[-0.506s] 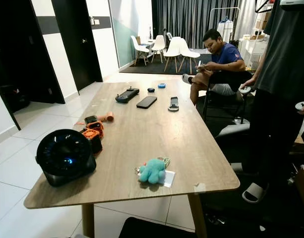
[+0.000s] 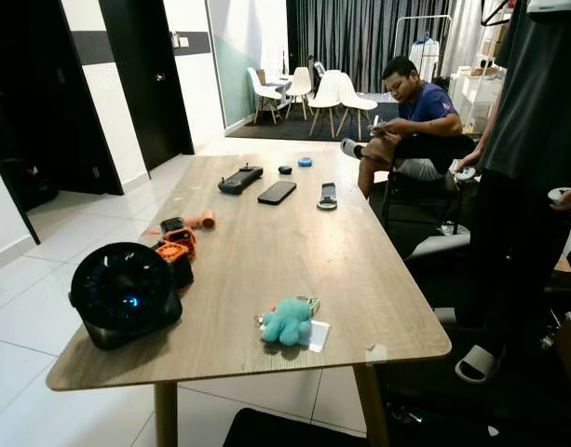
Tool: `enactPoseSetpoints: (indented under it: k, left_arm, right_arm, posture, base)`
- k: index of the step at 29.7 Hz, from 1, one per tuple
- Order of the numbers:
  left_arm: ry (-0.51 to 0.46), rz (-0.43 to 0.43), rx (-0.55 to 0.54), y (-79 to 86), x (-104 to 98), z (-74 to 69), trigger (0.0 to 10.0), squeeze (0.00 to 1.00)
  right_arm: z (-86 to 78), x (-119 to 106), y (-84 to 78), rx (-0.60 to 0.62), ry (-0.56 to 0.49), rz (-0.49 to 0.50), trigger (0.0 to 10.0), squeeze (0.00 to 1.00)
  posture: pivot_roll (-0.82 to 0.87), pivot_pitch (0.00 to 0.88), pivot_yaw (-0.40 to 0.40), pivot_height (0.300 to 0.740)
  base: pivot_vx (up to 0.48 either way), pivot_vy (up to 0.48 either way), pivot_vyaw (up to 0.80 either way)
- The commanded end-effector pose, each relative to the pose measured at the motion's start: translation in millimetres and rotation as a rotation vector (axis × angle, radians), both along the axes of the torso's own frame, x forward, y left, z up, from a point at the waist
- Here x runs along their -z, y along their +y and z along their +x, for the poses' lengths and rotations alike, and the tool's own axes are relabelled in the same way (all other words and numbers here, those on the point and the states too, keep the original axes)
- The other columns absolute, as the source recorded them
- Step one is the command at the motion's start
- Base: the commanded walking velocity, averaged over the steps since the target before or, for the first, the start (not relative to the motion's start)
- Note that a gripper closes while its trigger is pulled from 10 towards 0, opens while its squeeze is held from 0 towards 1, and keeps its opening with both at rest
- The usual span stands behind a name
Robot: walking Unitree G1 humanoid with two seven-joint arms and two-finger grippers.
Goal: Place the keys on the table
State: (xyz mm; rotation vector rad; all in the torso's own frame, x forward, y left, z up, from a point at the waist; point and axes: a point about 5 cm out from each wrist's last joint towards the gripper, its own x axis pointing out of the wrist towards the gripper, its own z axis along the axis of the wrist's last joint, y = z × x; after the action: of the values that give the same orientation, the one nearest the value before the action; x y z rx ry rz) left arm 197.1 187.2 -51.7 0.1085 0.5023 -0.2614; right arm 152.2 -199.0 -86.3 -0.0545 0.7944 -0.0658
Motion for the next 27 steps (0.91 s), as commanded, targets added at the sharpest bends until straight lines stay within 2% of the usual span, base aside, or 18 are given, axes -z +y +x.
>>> enactPoseSetpoints:
  k: [1,2,3,5,8,10,14,20,22,23,24,25,27]
  left_arm:
    - [0.032,0.007,0.048,-12.2,3,1.9,10.0,0.00]
    - [0.032,0.007,0.048,-12.2,3,1.9,10.0,0.00]
    - [0.037,0.000,0.079,-19.5,2,5.7,10.0,0.00]
    - [0.037,0.000,0.079,-19.5,2,5.7,10.0,0.00]
    - [0.043,-0.018,0.149,-32.5,1,9.6,10.0,0.00]
    - [0.042,-0.018,0.161,-33.6,1,9.4,10.0,0.00]
    - [0.056,-0.016,0.169,-28.0,4,2.5,10.0,0.00]
    - [0.066,-0.015,0.155,-22.5,6,-1.8,10.0,0.00]
    - [0.068,0.001,0.132,-20.1,7,-2.1,10.0,0.00]
    - [0.079,0.009,0.085,-15.8,8,-1.9,10.0,0.00]
    - [0.093,0.011,-0.025,-6.5,9,-0.5,10.0,0.00]
    - [0.096,0.009,-0.076,-2.3,9,0.3,10.0,0.00]
    - [0.096,0.007,-0.104,-0.1,9,0.8,10.0,0.00]
  right_arm:
    - [-1.0,2,5.2,-0.020,0.021,0.009,10.0,0.00]
    - [-1.0,2,5.2,-0.020,0.021,0.009,10.0,0.00]
    - [1.1,1,6.6,-0.029,0.016,0.010,10.0,0.00]
    - [1.1,1,6.6,-0.029,0.016,0.010,10.0,0.00]
    - [4.6,0,9.6,-0.048,-0.003,0.020,10.0,0.00]
    - [4.5,-1,10.4,-0.056,-0.009,0.027,10.0,0.00]
    - [2.3,-1,29.6,-0.205,-0.042,0.079,10.0,0.00]
    - [1.6,-1,35.0,-0.236,-0.049,0.084,10.0,0.00]
    - [3.0,-1,32.5,-0.207,-0.047,0.070,10.0,0.00]
    - [3.4,-1,28.5,-0.157,-0.039,0.059,10.0,0.00]
    - [3.6,0,17.9,-0.030,-0.025,0.050,10.0,0.00]
    - [3.4,0,12.7,0.032,-0.018,0.049,10.0,0.00]
    - [3.3,0,9.8,0.067,-0.015,0.050,10.0,0.00]
  posture:
    - [0.05,0.043,0.031,0.740]
    - [0.05,0.043,0.031,0.740]
    - [0.04,0.042,0.041,0.740]
    - [0.04,0.042,0.041,0.740]
    - [0.03,0.042,0.055,0.740]
    - [0.03,0.042,0.055,0.740]
    - [0.03,0.043,0.053,0.740]
    - [0.04,0.046,0.046,0.740]
    - [0.04,0.045,0.044,0.740]
    - [0.04,0.044,0.045,0.740]
    - [0.04,0.044,0.046,0.740]
    - [0.04,0.044,0.046,0.740]
    - [0.04,0.044,0.046,0.740]
  base:
    - [0.000,0.000,0.00]
    - [0.000,0.000,0.00]
    - [0.000,0.000,0.00]
    - [0.000,0.000,0.00]
    - [0.000,0.000,0.00]
    - [0.000,0.000,0.00]
    - [0.000,0.000,0.00]
    - [0.000,0.000,0.00]
    - [0.000,0.000,0.00]
    - [0.000,0.000,0.00]
    - [0.000,0.000,0.00]
    - [0.000,0.000,0.00]
    - [0.000,0.000,0.00]
